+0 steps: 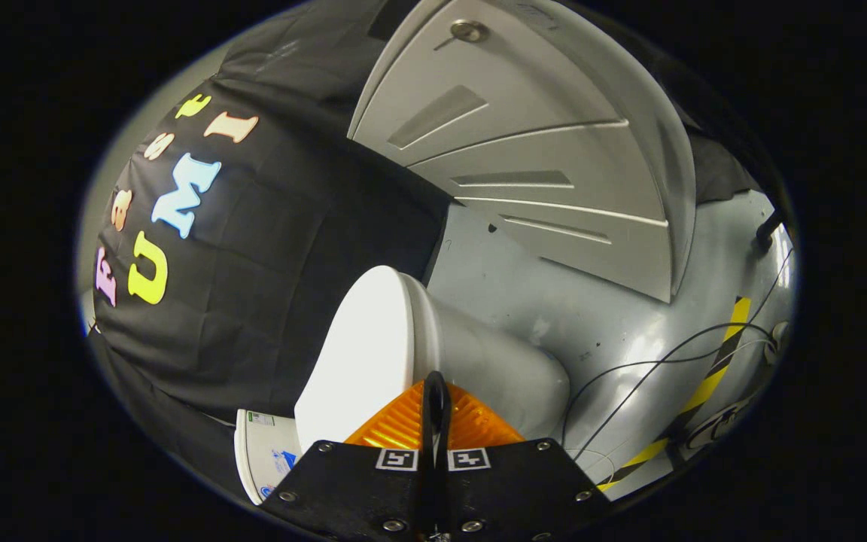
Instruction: Open the toilet lid.
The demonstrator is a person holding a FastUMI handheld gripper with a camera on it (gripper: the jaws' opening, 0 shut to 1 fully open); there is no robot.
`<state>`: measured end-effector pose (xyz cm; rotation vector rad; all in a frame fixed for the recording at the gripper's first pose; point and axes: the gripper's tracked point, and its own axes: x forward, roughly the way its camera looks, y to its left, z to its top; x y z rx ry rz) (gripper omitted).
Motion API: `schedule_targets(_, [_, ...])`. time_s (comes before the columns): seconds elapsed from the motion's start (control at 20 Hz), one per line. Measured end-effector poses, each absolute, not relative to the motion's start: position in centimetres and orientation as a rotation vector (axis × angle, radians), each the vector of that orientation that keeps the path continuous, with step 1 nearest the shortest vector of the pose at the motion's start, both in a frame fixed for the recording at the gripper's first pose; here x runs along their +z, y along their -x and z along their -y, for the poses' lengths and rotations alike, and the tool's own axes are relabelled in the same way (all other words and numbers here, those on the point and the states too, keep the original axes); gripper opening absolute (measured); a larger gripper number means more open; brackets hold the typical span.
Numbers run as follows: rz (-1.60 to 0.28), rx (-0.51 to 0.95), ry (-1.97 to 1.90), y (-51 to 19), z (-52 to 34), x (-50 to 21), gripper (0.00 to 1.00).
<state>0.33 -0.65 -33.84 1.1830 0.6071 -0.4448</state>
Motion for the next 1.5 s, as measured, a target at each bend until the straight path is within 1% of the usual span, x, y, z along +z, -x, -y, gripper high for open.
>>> schedule_targets(0.3, [-0.607,-0.429,-1.086,-0.7,0.8,-30.3,0.00])
schedule_targets(0.6, [-0.578,-0.367,-0.912,-1.6,0.2,-24.3,0.00])
schedule_targets(0.75, [-0.531,-0.346,-0.899,-2.0,-0.2,-20.8,0.00])
schedule_targets(0.95, [-0.489,-0.308,-0.859,-2.7,-1.6,-17.0,0.00])
schedule_targets(1.5, [-0.466,-0.244,-0.548,-4.4,-6.0,-8.1,0.00])
